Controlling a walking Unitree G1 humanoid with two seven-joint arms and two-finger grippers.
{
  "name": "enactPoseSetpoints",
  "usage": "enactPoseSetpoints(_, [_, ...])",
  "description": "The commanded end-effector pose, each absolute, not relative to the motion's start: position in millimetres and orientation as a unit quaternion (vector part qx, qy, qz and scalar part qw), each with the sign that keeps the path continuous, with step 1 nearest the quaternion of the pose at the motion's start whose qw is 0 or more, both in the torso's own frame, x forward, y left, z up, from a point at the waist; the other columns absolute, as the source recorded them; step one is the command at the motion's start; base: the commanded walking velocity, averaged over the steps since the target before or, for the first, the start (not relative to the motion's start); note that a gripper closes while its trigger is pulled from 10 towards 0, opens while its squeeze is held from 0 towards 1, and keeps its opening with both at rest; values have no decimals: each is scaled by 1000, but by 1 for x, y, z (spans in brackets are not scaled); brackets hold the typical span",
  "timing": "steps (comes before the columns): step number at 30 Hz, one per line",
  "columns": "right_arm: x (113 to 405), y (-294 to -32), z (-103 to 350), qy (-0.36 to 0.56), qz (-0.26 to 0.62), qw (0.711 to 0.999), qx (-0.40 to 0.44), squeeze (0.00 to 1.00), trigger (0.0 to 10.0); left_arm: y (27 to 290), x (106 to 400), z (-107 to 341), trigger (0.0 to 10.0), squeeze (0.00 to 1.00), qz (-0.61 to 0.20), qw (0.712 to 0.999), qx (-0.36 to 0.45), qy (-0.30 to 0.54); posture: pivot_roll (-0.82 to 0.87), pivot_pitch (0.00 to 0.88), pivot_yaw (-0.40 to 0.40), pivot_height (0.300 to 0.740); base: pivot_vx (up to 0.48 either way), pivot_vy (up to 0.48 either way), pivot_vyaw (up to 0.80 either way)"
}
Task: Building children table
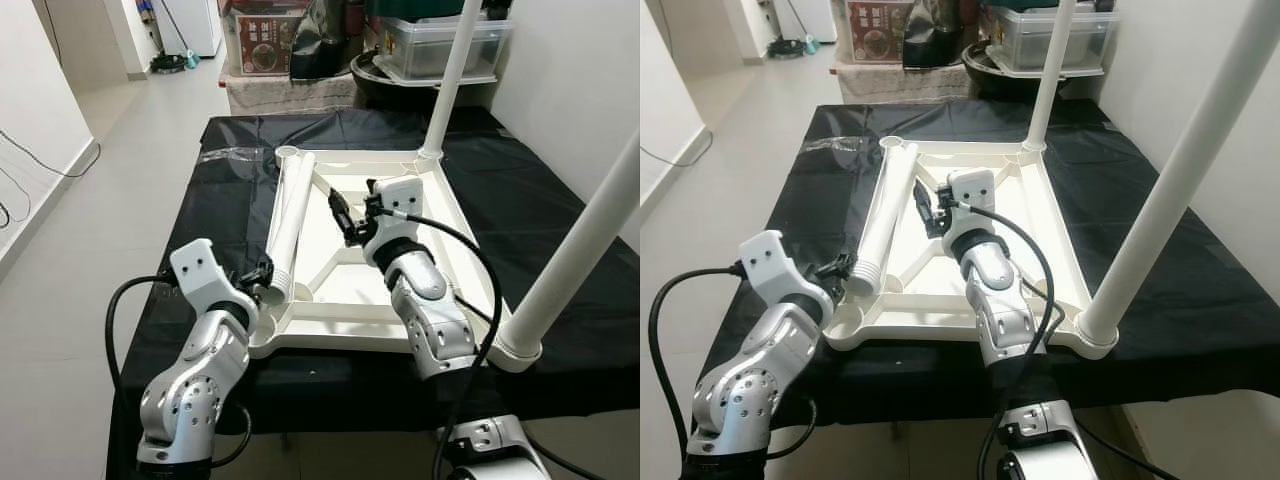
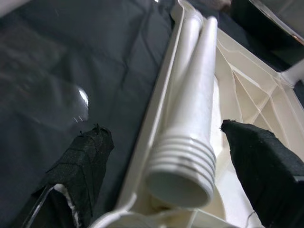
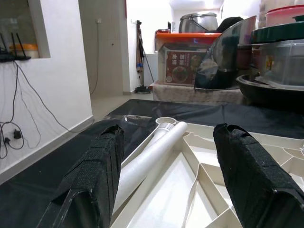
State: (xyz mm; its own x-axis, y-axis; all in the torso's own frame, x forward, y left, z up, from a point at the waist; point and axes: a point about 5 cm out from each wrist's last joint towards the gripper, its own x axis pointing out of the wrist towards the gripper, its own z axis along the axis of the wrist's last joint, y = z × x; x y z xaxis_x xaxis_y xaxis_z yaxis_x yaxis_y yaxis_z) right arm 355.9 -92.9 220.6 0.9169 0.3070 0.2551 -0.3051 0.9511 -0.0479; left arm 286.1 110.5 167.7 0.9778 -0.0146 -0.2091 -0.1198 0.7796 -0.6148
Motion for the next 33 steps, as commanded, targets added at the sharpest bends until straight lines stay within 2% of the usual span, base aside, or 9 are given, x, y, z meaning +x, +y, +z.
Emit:
enactPoseSetpoints(1, [356, -92, 221, -133, 158, 978, 0, 0, 10000, 63, 255, 130, 10000, 0, 41, 854, -478, 199, 64, 99, -14, 740, 0, 0, 0])
enactPoseSetpoints(4, [356, -92, 221, -133, 159, 978, 0, 0, 10000, 57, 257, 135, 10000, 0, 18, 831, -520, 198, 63, 104, -16, 740, 0, 0, 0])
enactPoseSetpoints(8, [356, -92, 221, -133, 160, 978, 0, 0, 10000, 54, 258, 137, 10000, 0, 13, 818, -540, 197, 62, 103, -15, 740, 0, 0, 0])
enactPoseSetpoints(11, [356, -91, 220, -132, 162, 978, 1, 0, 10000, 51, 259, 143, 10000, 0, 4, 786, -589, 187, 62, 103, -15, 740, 0, 0, 0])
enactPoseSetpoints(33, [356, -89, 220, -129, 163, 978, 1, 0, 10000, 38, 257, 151, 10000, 0, 3, 735, -643, 215, 65, 102, -17, 740, 0, 0, 0])
